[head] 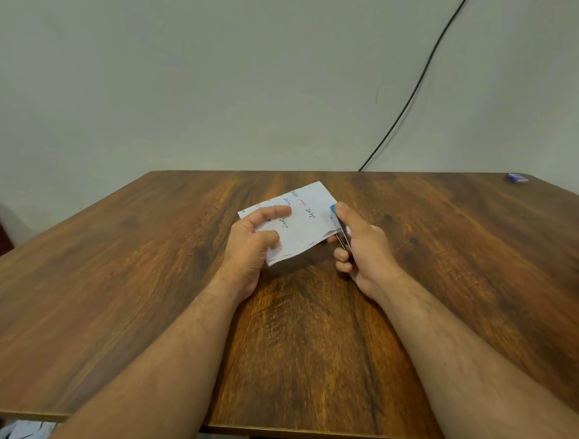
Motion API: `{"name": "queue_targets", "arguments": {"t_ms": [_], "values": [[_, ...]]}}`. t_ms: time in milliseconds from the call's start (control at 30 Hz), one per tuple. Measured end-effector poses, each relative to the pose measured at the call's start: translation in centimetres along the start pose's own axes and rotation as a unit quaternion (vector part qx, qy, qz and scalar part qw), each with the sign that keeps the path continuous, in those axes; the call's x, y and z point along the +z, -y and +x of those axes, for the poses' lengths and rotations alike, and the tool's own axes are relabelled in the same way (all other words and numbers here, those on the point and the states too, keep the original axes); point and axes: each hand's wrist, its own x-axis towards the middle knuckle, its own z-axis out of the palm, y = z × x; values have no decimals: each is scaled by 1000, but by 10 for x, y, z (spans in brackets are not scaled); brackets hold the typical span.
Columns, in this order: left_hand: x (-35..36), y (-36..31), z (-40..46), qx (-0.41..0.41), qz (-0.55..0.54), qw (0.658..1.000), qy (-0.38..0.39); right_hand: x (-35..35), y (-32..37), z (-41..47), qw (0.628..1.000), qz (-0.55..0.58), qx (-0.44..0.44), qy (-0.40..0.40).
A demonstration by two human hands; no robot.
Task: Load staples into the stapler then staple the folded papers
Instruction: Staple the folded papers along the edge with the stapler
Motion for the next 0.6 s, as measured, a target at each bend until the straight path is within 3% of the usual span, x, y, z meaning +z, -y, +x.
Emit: {"name": "queue_targets", "arguments": {"t_ms": [133, 300, 433, 600], "values": [[0, 1, -3, 22, 26, 999, -16, -3, -2, 1, 999, 0, 4, 33], [0, 3, -1, 74, 48, 996, -11, -2, -8, 4, 1000, -19, -13, 8], [-3, 2, 0, 21, -58, 998, -14, -3, -10, 11, 999, -14, -3, -32], [1, 1, -4, 16, -14, 996, 86, -5, -13, 16, 1000, 10, -2, -28]]}}
